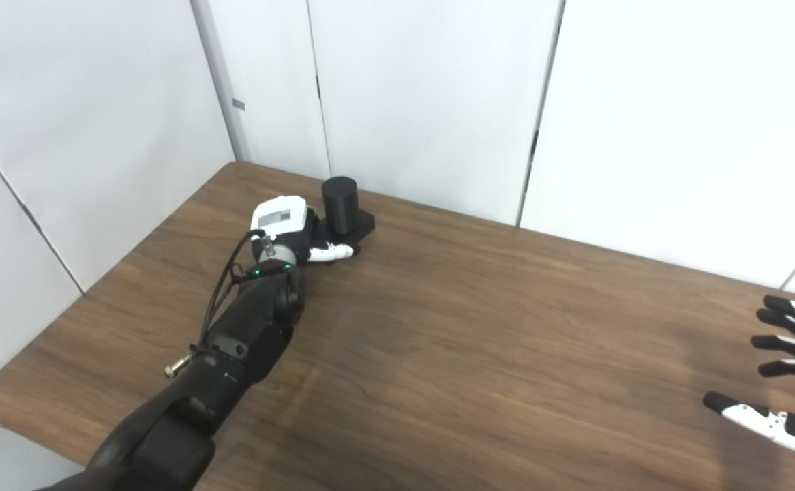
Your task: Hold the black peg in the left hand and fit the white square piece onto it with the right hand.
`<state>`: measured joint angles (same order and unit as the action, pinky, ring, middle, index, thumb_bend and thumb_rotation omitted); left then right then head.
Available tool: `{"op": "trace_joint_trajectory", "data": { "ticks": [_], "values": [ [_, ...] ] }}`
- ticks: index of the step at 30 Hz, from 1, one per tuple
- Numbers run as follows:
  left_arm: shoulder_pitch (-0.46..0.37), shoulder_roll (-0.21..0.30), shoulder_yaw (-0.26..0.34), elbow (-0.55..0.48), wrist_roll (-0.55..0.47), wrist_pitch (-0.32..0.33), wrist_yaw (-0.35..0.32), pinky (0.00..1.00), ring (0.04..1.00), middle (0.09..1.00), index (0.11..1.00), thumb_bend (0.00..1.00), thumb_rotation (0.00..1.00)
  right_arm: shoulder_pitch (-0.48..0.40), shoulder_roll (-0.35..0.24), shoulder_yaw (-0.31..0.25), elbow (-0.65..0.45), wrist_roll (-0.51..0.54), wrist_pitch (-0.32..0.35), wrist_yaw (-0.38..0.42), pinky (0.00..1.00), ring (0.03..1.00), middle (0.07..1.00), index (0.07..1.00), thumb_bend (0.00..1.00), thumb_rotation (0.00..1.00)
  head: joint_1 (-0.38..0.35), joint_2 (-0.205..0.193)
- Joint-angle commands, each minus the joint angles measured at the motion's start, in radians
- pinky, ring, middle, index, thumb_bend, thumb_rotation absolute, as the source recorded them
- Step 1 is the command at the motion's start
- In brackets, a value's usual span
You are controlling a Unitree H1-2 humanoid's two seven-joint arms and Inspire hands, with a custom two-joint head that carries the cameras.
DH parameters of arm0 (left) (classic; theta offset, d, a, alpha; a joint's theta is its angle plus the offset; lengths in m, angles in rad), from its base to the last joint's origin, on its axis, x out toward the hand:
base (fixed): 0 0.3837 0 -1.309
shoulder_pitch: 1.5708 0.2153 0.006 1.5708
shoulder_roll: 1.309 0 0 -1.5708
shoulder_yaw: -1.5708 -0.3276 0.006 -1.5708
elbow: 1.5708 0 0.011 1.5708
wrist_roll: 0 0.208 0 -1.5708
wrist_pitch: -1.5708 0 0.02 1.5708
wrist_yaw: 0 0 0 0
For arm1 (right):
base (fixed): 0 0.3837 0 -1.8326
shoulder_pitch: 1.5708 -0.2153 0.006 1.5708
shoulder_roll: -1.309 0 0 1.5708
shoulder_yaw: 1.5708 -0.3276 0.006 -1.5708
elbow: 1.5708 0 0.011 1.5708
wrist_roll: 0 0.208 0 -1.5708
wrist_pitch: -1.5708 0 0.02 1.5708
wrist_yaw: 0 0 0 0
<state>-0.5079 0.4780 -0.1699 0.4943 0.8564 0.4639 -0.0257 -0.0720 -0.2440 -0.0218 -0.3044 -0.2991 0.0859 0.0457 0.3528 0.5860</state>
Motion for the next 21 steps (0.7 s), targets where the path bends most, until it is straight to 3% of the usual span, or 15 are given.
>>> {"op": "trace_joint_trajectory", "data": {
  "ticks": [1, 3, 5, 9, 14, 15, 17, 21],
  "values": [
    [-0.009, 0.031, -0.015, -0.019, -0.012, 0.004, -0.042, 0.88, 0.966, 0.892, 0.673, 0.72, 0.58, -0.025, -0.01, -0.012, -0.025, -0.001, -0.041, -0.016, 0.55, 0.694, 0.792, 0.805, 0.66, 0.0, 0.001, 0.001],
    [-0.004, 0.039, -0.028, -0.029, -0.023, -0.005, -0.061, 0.87, 0.959, 0.881, 0.677, 0.71, 0.56, -0.026, -0.01, -0.013, -0.025, -0.002, -0.042, -0.017, 0.54, 0.686, 0.787, 0.801, 0.66, 0.0, 0.0, 0.002],
    [0.001, 0.045, -0.035, -0.038, -0.044, -0.026, -0.068, 0.82, 0.94, 0.867, 0.669, 0.71, 0.47, -0.026, -0.009, -0.014, -0.027, -0.002, -0.037, -0.016, 0.54, 0.686, 0.787, 0.802, 0.65, 0.0, -0.001, 0.003],
    [0.021, 0.059, -0.041, -0.072, -0.1, -0.088, -0.079, 0.71, 0.881, 0.829, 0.58, 0.77, 0.36, -0.027, -0.01, -0.015, -0.027, -0.002, -0.037, -0.013, 0.55, 0.691, 0.793, 0.807, 0.64, 0.0, -0.001, 0.003],
    [0.034, 0.06, -0.039, -0.102, -0.161, -0.131, -0.101, 0.68, 0.874, 0.848, 0.541, 0.81, 0.25, -0.028, -0.007, -0.014, -0.029, -0.001, -0.035, -0.013, 0.53, 0.681, 0.785, 0.802, 0.64, 0.0, -0.012, 0.008],
    [0.038, 0.058, -0.035, -0.107, -0.182, -0.151, -0.102, 0.69, 0.877, 0.849, 0.514, 0.67, 0.17, -0.03, -0.006, -0.014, -0.029, -0.001, -0.034, -0.014, 0.53, 0.682, 0.785, 0.802, 0.64, 0.0, -0.012, 0.008],
    [0.046, 0.055, -0.032, -0.112, -0.21, -0.19, -0.098, 0.7, 0.878, 0.847, 0.49, 0.55, 0.09, -0.032, -0.005, -0.013, -0.027, -0.006, -0.035, -0.016, 0.53, 0.679, 0.783, 0.8, 0.64, 0.0, -0.013, 0.008],
    [0.06, 0.046, -0.043, -0.116, -0.25, -0.269, -0.102, 0.75, 0.891, 0.856, 0.483, 0.52, 0.06, -0.034, -0.005, -0.014, -0.02, 0.0, -0.041, -0.016, 0.52, 0.675, 0.783, 0.798, 0.64, 0.0, -0.021, 0.01]
  ]
}}
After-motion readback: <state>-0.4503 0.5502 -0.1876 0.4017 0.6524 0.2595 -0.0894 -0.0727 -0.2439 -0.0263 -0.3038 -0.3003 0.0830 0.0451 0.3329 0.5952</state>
